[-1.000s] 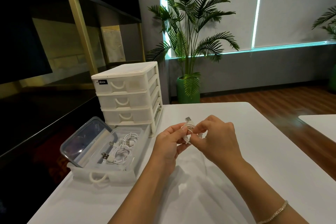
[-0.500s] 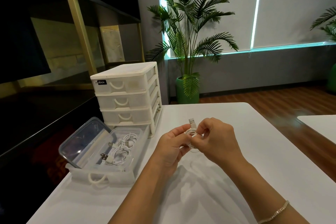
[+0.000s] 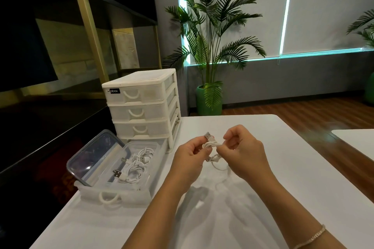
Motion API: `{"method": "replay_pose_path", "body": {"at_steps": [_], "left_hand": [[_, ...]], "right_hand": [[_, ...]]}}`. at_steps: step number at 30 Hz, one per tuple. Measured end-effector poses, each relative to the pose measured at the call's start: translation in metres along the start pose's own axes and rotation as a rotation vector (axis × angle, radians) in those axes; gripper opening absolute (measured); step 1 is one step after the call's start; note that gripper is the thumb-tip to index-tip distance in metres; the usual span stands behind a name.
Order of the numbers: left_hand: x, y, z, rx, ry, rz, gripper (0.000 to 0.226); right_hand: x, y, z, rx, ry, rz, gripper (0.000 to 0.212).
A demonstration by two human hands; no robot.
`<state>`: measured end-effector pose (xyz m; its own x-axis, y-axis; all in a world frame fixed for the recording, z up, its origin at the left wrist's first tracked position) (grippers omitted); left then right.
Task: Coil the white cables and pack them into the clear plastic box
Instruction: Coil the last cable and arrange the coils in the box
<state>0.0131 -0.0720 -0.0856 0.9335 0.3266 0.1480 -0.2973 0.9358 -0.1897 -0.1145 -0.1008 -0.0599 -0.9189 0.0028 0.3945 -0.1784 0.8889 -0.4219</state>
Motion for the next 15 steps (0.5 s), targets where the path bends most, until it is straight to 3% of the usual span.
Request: {"method": "replay_pose_path", "body": {"at_steps": [6, 15], "left_hand": [[0.001, 0.002, 0.006, -0.152, -0.302, 0.101, 0.033], [-0.004, 0.007, 0.012, -0.287, -0.493, 0.182, 0.037]], "right_hand": [[-0.003, -0.002, 0.007, -0.202, -0.250, -0.120, 0.014], [-0.001, -0.002, 0.007, -0.220, -0.396, -0.180, 0.022]]}}
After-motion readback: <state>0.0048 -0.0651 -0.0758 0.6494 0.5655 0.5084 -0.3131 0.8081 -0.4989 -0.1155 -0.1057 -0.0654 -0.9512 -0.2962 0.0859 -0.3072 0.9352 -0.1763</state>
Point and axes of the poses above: each hand's wrist, its own y-axis away from the middle knuckle, its own x-axis out of the back of the hand, z = x × y, the point moved 4 cm from there along -y, towards the middle knuckle, and after that the axes turned 2 degrees about -y, right-handed, at the moved point
